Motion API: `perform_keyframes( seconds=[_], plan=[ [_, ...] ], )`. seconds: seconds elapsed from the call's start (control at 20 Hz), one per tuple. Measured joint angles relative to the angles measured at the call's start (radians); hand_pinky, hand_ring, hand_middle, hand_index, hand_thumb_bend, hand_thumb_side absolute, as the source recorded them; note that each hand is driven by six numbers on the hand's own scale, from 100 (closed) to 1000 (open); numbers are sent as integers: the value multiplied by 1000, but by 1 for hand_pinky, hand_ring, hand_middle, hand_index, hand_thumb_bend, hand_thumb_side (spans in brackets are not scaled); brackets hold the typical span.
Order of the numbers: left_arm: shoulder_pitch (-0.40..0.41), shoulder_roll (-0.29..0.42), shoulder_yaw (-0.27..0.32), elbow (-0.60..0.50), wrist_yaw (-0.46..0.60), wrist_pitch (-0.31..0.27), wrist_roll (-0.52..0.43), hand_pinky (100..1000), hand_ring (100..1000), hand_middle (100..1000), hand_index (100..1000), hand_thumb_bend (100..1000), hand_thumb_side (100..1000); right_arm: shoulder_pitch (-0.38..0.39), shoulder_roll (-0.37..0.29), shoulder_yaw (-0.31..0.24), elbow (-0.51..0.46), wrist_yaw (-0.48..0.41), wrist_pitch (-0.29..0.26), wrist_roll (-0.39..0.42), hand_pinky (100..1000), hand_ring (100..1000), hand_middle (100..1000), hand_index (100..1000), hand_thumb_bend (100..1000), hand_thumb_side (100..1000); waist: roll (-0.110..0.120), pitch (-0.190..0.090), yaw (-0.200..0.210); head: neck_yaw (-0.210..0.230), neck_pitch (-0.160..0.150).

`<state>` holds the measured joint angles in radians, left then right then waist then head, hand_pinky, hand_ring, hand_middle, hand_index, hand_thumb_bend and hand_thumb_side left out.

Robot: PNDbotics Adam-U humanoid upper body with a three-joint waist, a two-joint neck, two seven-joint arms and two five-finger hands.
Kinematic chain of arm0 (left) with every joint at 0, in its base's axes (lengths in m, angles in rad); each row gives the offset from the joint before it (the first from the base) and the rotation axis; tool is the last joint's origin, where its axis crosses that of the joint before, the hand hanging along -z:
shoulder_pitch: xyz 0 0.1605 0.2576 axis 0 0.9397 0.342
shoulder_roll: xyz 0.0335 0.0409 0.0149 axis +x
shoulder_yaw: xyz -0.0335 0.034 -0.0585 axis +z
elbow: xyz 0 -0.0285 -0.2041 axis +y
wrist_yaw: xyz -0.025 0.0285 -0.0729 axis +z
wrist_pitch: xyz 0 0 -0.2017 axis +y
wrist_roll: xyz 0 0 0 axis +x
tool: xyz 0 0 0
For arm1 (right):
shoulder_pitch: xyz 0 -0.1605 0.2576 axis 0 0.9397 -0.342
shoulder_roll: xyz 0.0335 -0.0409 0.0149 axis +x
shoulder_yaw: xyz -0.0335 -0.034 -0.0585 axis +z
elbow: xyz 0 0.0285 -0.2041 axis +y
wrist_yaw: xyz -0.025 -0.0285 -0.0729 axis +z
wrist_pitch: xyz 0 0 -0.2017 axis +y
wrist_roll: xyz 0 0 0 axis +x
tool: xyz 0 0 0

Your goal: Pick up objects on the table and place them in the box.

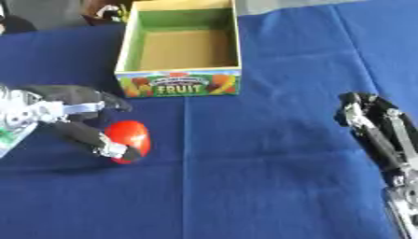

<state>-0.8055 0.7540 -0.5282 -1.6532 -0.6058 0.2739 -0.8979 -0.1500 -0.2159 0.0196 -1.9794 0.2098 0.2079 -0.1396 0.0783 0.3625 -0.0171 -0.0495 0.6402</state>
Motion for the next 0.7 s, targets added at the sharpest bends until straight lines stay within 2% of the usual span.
perform_keyframes(
  seconds=[0.15, 0.2, 0.7],
  plan=[
    [-7, -16, -4, 37, -9, -5, -1, 436, 758, 881, 1000, 795, 874, 0, 0, 2, 0, 0, 1, 2, 642, 598, 510, 709, 100, 659, 0, 2, -2, 3, 0],
    [-9, -19, -4, 46, -12, -7, -1, 389, 722, 882, 1000, 789, 870, 0, 0, 3, 0, 0, 1, 2, 641, 597, 508, 707, 100, 658, 0, 2, -2, 3, 0],
    [-16, -34, -14, 104, -22, -38, -1, 308, 673, 877, 1000, 802, 835, 0, 1, 6, 0, 1, 0, 3, 641, 597, 506, 705, 100, 658, 0, 8, -7, 9, -1]
  ],
)
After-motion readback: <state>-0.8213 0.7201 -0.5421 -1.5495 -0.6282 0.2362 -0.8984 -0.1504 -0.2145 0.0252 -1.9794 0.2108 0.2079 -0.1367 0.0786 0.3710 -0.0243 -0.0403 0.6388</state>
